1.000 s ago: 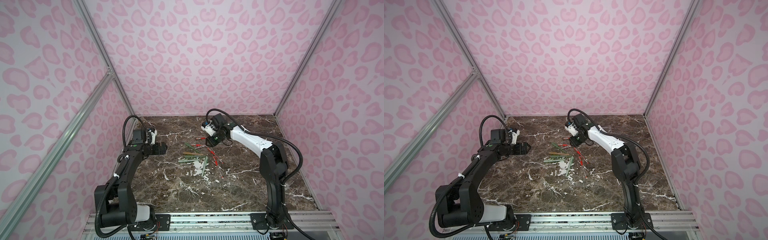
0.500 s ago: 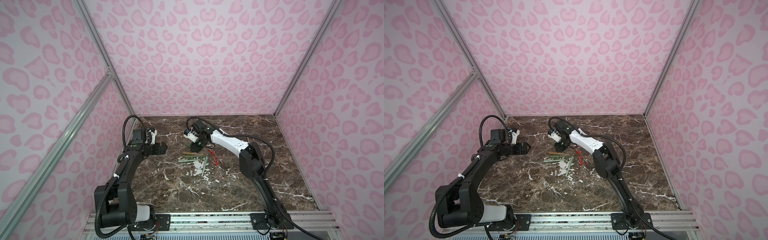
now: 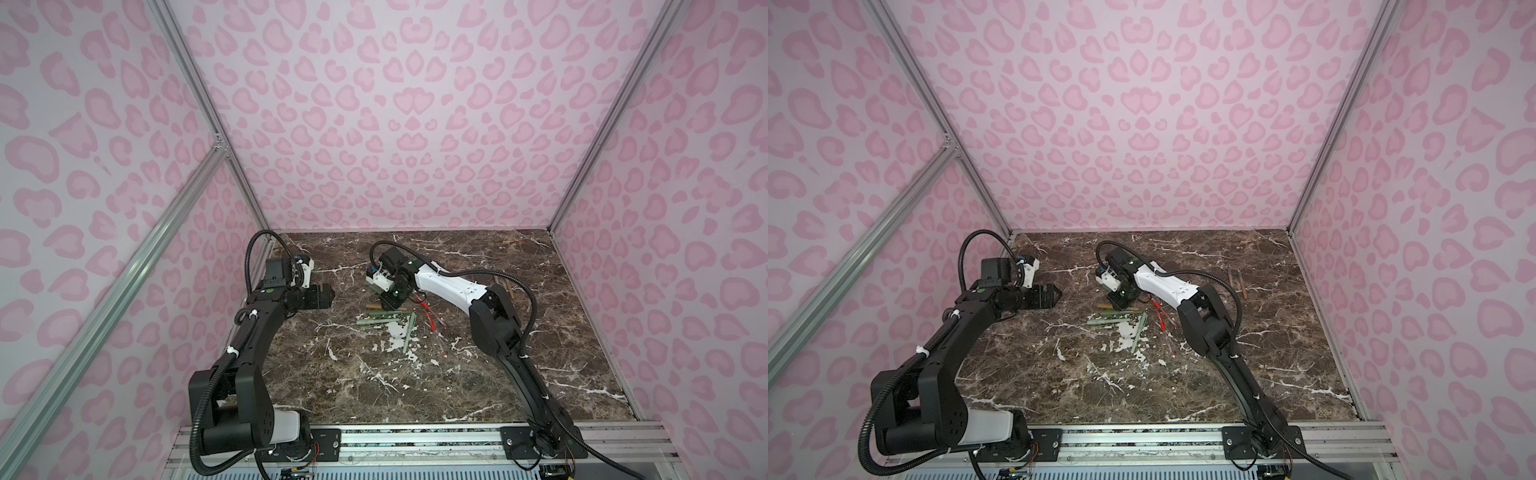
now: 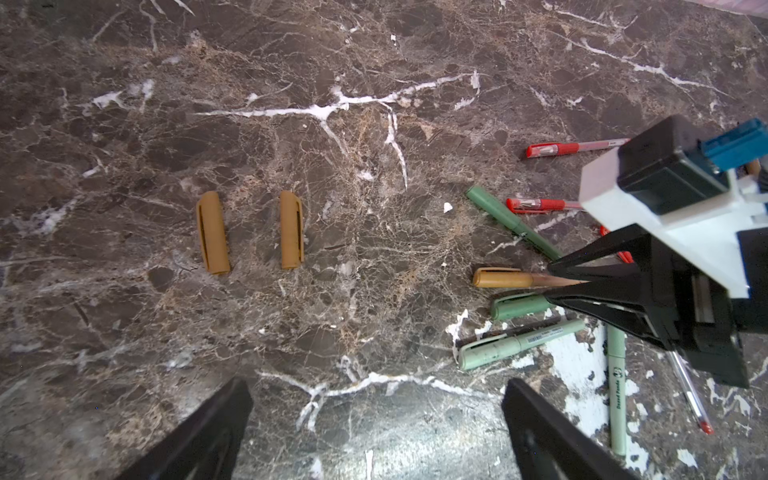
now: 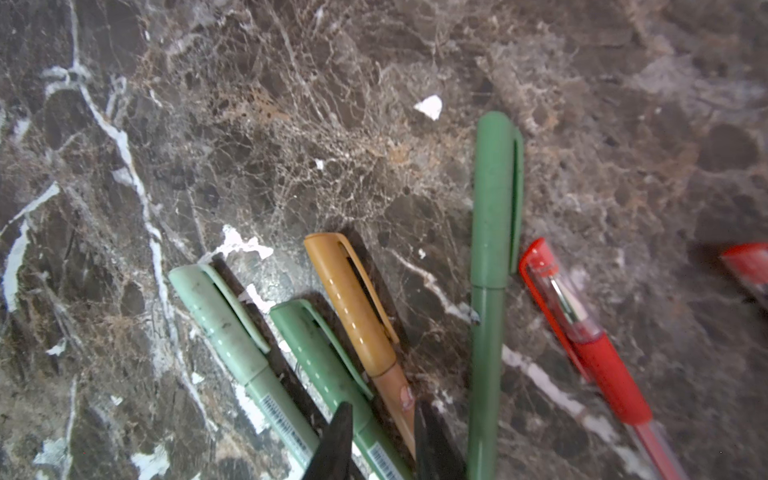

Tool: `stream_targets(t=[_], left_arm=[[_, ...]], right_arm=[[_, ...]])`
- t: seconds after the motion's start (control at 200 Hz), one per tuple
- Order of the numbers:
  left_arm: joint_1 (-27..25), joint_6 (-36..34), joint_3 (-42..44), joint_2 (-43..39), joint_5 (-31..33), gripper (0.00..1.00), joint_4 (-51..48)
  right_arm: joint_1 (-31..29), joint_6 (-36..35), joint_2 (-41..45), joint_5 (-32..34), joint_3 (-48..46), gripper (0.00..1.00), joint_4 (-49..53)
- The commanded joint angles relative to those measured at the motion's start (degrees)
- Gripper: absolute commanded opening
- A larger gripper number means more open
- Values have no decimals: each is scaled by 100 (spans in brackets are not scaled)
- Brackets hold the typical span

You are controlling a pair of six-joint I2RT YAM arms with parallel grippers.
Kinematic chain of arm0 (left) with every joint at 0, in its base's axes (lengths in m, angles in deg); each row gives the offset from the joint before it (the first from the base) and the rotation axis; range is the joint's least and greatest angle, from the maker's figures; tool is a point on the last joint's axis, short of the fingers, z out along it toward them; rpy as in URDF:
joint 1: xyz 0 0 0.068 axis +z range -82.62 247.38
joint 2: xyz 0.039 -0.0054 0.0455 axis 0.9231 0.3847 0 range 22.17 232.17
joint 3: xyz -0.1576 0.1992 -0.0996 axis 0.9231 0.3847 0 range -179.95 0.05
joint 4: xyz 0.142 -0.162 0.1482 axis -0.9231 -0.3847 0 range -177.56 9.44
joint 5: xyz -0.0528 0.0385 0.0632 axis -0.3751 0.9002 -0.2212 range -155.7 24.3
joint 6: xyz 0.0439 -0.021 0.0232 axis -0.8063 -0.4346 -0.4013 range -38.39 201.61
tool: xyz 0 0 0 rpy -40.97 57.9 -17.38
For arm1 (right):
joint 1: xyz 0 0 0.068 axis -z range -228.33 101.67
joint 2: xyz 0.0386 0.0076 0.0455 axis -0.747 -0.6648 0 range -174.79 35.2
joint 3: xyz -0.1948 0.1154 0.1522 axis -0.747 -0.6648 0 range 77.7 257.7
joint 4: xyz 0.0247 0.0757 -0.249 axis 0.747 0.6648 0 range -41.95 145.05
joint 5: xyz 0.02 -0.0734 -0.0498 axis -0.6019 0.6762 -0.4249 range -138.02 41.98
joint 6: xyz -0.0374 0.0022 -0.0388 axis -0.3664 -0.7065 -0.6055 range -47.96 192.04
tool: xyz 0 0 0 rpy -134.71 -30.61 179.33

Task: Open the pen caps
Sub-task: 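Move the right gripper to the pile and grasp a third tan marker, then lift the third tan marker and bring its cap toward the left gripper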

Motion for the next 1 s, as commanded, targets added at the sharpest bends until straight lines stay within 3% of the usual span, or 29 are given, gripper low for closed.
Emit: stream_targets(t=[0.0, 0.71, 1.0], left_arm=[[8, -42, -37, 12, -43, 98, 29], [8, -59, -20, 14, -15, 98, 40], [8, -60, -11, -27, -41, 98, 41]], right_arm=[[20, 67, -122, 72, 56, 26, -50], [68, -86, -213, 306, -153, 24, 19], [51, -133, -174, 322, -97, 10, 16]])
